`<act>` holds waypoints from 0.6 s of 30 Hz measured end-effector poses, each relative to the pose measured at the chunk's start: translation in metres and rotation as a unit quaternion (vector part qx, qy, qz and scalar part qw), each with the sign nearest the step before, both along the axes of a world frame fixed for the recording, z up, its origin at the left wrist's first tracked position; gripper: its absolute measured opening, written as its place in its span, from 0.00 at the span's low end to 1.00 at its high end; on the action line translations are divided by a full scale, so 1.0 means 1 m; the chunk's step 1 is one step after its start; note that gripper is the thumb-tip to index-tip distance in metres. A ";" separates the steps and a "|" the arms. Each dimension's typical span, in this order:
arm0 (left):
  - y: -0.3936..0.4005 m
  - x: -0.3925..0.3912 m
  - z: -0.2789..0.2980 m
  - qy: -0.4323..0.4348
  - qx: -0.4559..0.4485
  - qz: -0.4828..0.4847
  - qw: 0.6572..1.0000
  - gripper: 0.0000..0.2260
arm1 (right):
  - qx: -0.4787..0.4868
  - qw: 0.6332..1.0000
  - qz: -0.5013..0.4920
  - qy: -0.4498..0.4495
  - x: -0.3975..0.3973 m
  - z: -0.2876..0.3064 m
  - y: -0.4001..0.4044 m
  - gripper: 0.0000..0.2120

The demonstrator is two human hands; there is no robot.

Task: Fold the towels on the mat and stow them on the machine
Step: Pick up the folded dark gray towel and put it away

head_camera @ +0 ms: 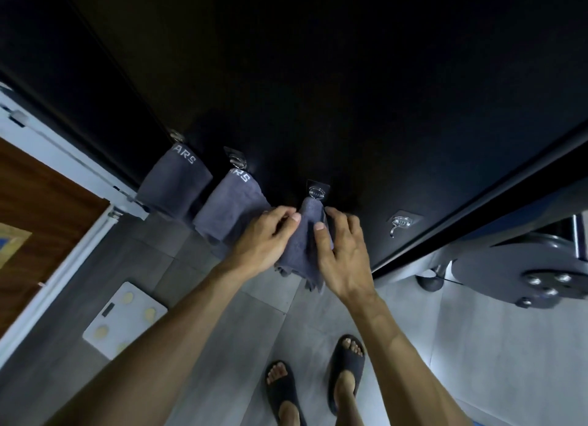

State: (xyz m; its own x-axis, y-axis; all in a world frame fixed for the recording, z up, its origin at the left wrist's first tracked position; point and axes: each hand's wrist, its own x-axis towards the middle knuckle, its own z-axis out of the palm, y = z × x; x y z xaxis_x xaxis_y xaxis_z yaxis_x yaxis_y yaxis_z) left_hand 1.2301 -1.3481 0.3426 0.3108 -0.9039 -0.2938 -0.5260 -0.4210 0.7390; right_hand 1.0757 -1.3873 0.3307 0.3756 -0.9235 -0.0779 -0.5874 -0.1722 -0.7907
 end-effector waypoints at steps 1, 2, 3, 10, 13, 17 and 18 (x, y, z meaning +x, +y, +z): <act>0.007 0.002 0.006 -0.016 -0.006 -0.002 1.000 0.16 | -0.015 1.000 0.006 0.007 -0.001 0.010 -0.001 0.25; 0.015 0.003 0.013 -0.025 -0.013 -0.007 1.000 0.16 | -0.031 0.999 0.018 0.017 0.000 0.020 -0.001 0.24; 0.024 0.006 0.019 -0.032 -0.022 -0.012 0.999 0.16 | -0.049 0.998 0.036 0.029 0.001 0.031 -0.001 0.24; 0.094 0.016 0.073 -0.160 -0.014 0.038 0.986 0.17 | -0.165 0.950 0.239 0.119 0.041 0.104 -0.001 0.21; 0.117 0.014 0.090 -0.230 -0.003 0.087 0.969 0.18 | -0.193 0.911 0.340 0.129 0.063 0.126 -0.001 0.21; 0.143 -0.007 0.104 -0.289 0.026 0.189 0.938 0.17 | -0.229 0.855 0.448 0.125 0.091 0.146 -0.001 0.19; 0.148 -0.015 0.105 -0.301 0.034 0.216 0.928 0.17 | -0.236 0.839 0.474 0.122 0.096 0.150 0.000 0.19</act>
